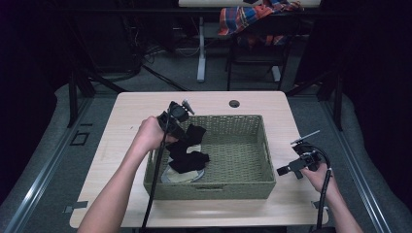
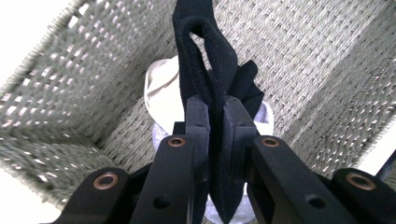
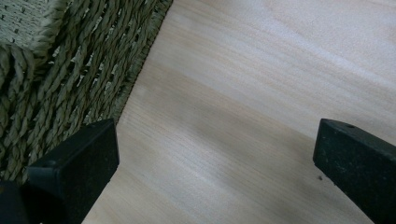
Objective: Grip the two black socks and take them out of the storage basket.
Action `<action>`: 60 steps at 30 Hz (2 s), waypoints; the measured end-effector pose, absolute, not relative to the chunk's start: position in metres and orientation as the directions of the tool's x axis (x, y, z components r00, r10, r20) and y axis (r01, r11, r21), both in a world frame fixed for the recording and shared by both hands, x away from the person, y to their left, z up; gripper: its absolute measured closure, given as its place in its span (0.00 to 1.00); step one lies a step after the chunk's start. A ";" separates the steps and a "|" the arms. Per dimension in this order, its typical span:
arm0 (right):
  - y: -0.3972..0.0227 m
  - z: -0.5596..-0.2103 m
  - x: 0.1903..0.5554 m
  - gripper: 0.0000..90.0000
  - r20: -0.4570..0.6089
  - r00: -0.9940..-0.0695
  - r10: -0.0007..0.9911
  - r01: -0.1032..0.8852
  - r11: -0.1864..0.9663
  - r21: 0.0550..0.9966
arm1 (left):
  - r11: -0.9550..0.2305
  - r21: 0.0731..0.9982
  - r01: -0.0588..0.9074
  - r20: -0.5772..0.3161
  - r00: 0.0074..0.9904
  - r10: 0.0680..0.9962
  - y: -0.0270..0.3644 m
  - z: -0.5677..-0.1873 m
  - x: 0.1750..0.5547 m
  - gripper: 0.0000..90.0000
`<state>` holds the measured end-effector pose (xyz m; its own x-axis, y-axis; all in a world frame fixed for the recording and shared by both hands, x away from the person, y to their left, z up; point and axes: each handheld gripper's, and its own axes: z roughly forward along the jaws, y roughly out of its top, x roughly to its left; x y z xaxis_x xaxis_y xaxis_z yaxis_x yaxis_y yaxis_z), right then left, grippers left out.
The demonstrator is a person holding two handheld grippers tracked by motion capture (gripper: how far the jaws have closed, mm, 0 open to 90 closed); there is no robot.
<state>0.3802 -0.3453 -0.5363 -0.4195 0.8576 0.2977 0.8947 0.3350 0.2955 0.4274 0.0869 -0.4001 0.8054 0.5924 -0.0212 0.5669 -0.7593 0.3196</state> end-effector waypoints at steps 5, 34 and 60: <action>-0.344 -0.538 0.379 0.00 0.305 -0.401 0.864 0.900 0.308 0.309 | -0.767 0.317 0.558 -0.001 0.809 0.588 0.086 -0.390 0.428 0.93; -0.345 -0.536 0.380 0.00 0.302 -0.416 0.858 0.896 0.330 0.297 | -0.739 0.331 0.587 0.093 0.759 0.644 0.122 -0.325 0.430 0.93; -0.344 -0.536 0.380 0.00 0.300 -0.413 0.860 0.897 0.327 0.298 | -0.583 0.341 0.738 0.108 0.585 0.804 0.228 -0.327 0.408 0.93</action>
